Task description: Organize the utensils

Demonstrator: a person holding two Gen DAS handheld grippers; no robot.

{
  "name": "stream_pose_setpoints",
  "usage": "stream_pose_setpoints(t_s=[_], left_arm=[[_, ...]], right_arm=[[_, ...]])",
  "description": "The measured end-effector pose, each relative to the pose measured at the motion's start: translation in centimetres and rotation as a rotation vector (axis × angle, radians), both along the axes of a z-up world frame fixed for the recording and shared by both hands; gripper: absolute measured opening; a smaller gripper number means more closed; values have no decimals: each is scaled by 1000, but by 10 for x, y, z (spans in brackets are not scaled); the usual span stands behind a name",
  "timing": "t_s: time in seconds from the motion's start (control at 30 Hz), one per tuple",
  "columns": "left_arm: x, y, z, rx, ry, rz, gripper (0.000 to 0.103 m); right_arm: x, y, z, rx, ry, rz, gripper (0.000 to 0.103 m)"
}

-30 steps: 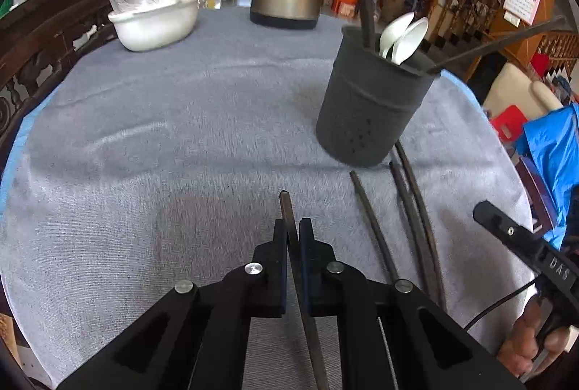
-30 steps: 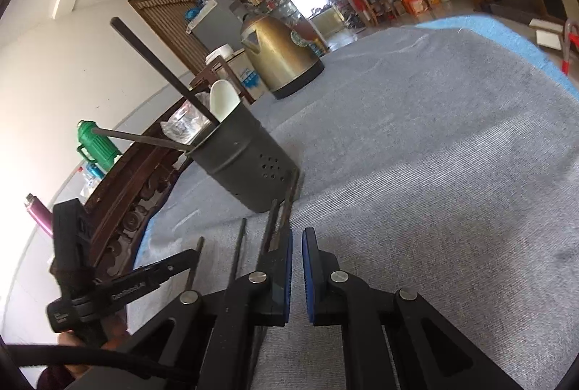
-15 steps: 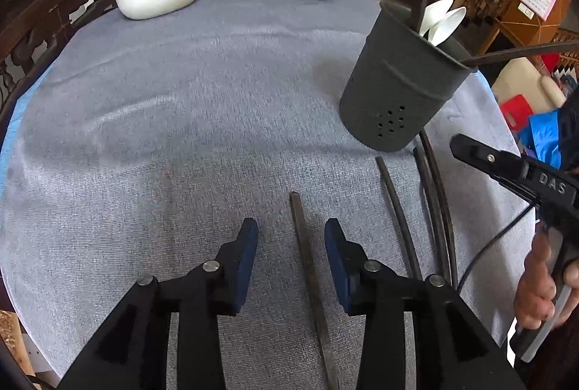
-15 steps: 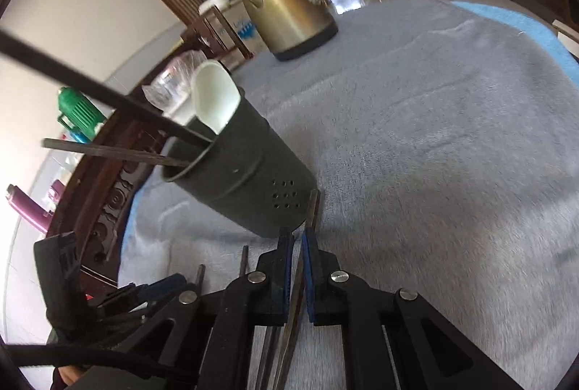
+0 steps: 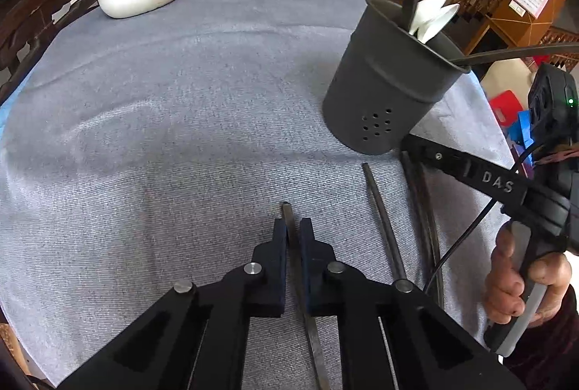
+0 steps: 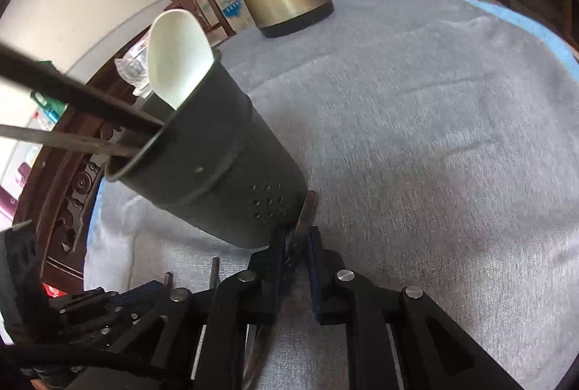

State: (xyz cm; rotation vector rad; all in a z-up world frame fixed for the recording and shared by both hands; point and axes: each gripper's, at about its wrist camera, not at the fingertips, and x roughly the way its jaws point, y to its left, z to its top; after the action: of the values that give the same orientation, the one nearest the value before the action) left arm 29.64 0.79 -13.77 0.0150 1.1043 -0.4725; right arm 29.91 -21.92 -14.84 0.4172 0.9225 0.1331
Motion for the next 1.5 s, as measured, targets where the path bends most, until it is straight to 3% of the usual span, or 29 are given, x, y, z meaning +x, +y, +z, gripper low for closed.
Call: stream_pose_setpoints(t_s=[0.2,0.47,0.83,0.9,1.07,1.13,1.37,1.47,1.5], left_arm=[[-2,9,19,-36,-44,4,7],[-22,20,62,-85,-146,-16,6],[-55,25,146,-149,-341,-64,5],[-60,23,159,-155,-382,-74,5],[-59,24,162,-149,-406,-84,5],[-57,30,153,-137,-374,-74,5],[-18,37,72,-119,-63,-38,8],[-3,35,52,-98,-4,-11,14],[-1,33,48,-95,7,-18,21]], right_arm=[[-6,2,9,-65,-17,5,11],[-59,-22,38,87,-161,-27,9],[-128,-6,135,107,-523,83,8],[-133,2,144,64,-561,91,8],[-116,12,132,-4,-427,99,10],[-100,10,113,-5,-289,89,11],[-72,-8,51,26,25,39,21],[-66,-1,37,-3,105,53,27],[-67,1,33,-23,120,55,28]])
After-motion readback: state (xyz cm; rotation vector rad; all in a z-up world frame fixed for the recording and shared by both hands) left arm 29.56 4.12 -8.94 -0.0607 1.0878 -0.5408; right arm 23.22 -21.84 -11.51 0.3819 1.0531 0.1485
